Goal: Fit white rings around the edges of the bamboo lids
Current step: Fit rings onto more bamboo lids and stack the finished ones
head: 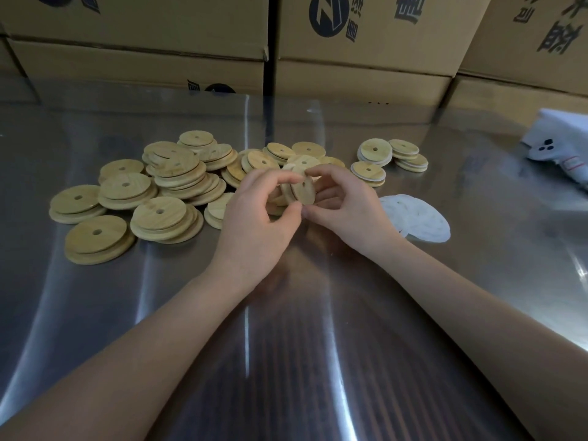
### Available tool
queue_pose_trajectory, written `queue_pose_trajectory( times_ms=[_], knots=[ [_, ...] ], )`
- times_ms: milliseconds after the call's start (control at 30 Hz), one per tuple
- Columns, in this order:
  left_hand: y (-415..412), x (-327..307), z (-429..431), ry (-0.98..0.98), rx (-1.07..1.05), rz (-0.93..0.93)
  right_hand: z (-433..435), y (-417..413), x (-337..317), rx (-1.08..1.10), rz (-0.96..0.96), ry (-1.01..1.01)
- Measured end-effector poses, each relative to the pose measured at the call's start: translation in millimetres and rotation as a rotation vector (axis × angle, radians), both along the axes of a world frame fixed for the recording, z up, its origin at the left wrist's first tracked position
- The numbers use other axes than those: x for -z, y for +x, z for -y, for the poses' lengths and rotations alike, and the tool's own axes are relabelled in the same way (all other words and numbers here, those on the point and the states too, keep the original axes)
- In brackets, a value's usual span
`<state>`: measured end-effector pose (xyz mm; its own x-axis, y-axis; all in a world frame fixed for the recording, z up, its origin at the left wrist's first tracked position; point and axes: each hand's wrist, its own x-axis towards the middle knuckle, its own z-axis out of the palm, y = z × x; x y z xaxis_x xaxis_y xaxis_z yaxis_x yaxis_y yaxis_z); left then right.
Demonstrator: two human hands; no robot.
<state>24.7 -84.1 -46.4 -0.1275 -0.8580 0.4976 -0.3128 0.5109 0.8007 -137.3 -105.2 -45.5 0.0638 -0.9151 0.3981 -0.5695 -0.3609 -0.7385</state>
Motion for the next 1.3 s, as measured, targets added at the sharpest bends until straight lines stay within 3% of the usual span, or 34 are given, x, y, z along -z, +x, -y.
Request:
queue_pose_trajectory(
  times_ms=[133, 300, 467, 600, 767, 933, 1033, 1300],
  knots=[
    [1.9, -4.1, -2.6, 0.096, 0.014, -0.219, -4.4, 5.1, -0.6, -0.007, -0.015, -0.106],
    [4.4, -3.4, 2.5, 0.244, 0.021, -0.322, -7.8, 5.9, 1.6, -0.033, -0.253, -0.266],
    [7.7, 1.3, 9.5, 0.315, -0.011, -0.38, -5.8, -9.0, -6.6, -0.108, -0.228, -0.126],
    [9.3, 3.1, 11.4, 0.37, -0.015, -0.413, 0.3, -25.4, -13.1, 0.093, -0.131, -0.094],
    [9.0, 1.9, 10.2, 0.472, 0.068, -0.501, 9.9, -58.6, -21.8, 0.329, -0.37, 0.115],
    [7.7, 0.5, 8.4, 0.537, 0.115, -0.522, 9.1, -74.4, -23.8, 0.248, -0.453, 0.271],
    [8.0, 0.0, 7.9, 0.564, 0.132, -0.536, 6.1, -76.4, -27.5, 0.17, -0.433, 0.279],
    [5.7, 0.0, 6.2, 0.586, 0.185, -0.576, 2.9, -76.6, -31.7, 0.09, -0.622, 0.273]
  ],
)
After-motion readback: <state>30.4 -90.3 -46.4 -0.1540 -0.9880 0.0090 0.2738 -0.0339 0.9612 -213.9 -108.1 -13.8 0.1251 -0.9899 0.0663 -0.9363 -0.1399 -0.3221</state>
